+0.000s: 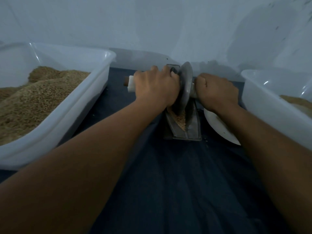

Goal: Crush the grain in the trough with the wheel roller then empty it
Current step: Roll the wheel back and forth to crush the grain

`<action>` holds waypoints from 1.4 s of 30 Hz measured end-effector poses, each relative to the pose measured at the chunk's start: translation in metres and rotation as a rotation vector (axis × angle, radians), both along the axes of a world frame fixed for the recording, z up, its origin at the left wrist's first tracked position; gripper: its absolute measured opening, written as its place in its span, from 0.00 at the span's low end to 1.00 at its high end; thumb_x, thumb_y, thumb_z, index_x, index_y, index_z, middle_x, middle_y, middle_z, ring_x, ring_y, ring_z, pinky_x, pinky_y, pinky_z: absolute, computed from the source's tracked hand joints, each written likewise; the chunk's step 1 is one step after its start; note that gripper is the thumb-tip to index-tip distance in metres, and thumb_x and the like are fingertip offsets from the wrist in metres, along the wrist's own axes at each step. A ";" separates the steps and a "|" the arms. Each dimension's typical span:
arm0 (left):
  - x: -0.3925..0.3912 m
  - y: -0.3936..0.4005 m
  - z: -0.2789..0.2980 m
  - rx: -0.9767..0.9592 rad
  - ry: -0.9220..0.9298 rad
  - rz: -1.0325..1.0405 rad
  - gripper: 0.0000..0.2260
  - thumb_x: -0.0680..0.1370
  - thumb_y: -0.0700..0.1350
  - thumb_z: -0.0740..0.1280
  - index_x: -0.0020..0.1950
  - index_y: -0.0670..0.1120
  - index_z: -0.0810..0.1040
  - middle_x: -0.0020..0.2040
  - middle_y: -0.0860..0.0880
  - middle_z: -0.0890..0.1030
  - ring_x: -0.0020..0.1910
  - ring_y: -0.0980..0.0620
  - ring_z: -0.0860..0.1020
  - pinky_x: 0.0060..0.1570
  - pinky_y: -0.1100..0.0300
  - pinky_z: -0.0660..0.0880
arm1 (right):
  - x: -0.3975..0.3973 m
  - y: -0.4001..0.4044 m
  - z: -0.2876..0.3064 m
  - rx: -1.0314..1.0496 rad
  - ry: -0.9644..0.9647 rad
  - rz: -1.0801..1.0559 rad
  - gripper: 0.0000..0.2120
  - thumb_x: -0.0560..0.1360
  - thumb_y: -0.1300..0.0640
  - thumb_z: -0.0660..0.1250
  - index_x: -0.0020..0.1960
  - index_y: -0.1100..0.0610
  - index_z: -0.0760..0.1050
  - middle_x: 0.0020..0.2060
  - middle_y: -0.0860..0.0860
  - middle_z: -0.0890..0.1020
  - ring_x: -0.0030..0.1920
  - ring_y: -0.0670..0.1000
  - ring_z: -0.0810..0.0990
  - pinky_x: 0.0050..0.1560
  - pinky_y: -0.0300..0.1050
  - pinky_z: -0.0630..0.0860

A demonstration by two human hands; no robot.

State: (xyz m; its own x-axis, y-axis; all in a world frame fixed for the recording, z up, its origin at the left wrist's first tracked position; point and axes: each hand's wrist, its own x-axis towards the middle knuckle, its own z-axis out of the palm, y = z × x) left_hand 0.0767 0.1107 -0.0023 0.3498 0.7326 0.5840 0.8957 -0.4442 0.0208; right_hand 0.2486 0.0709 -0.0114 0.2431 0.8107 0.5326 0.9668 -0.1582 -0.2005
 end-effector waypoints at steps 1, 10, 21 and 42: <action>0.001 0.003 0.001 -0.018 -0.003 -0.004 0.15 0.82 0.50 0.50 0.54 0.46 0.74 0.49 0.44 0.77 0.40 0.42 0.72 0.41 0.48 0.64 | 0.001 0.002 0.000 -0.006 0.007 0.003 0.18 0.74 0.45 0.44 0.38 0.52 0.68 0.32 0.45 0.68 0.37 0.54 0.68 0.35 0.48 0.57; 0.014 0.029 0.010 -0.130 -0.054 -0.019 0.10 0.82 0.51 0.51 0.41 0.52 0.62 0.34 0.52 0.59 0.41 0.46 0.67 0.43 0.48 0.64 | 0.017 0.043 0.011 -0.190 -0.027 0.010 0.23 0.73 0.42 0.40 0.42 0.49 0.71 0.44 0.50 0.71 0.43 0.55 0.69 0.39 0.47 0.61; 0.026 0.046 0.018 -0.211 0.019 0.032 0.13 0.81 0.51 0.50 0.55 0.52 0.73 0.45 0.49 0.72 0.54 0.42 0.75 0.46 0.48 0.62 | 0.036 0.075 0.017 -0.247 -0.063 0.124 0.17 0.75 0.45 0.46 0.41 0.53 0.68 0.39 0.51 0.72 0.37 0.53 0.68 0.34 0.46 0.59; -0.002 -0.011 -0.002 0.038 -0.048 0.007 0.13 0.83 0.50 0.53 0.50 0.46 0.74 0.43 0.44 0.78 0.33 0.45 0.67 0.36 0.50 0.65 | 0.018 0.016 0.002 -0.145 -0.082 0.092 0.22 0.76 0.42 0.43 0.37 0.50 0.70 0.34 0.49 0.71 0.38 0.55 0.71 0.37 0.48 0.65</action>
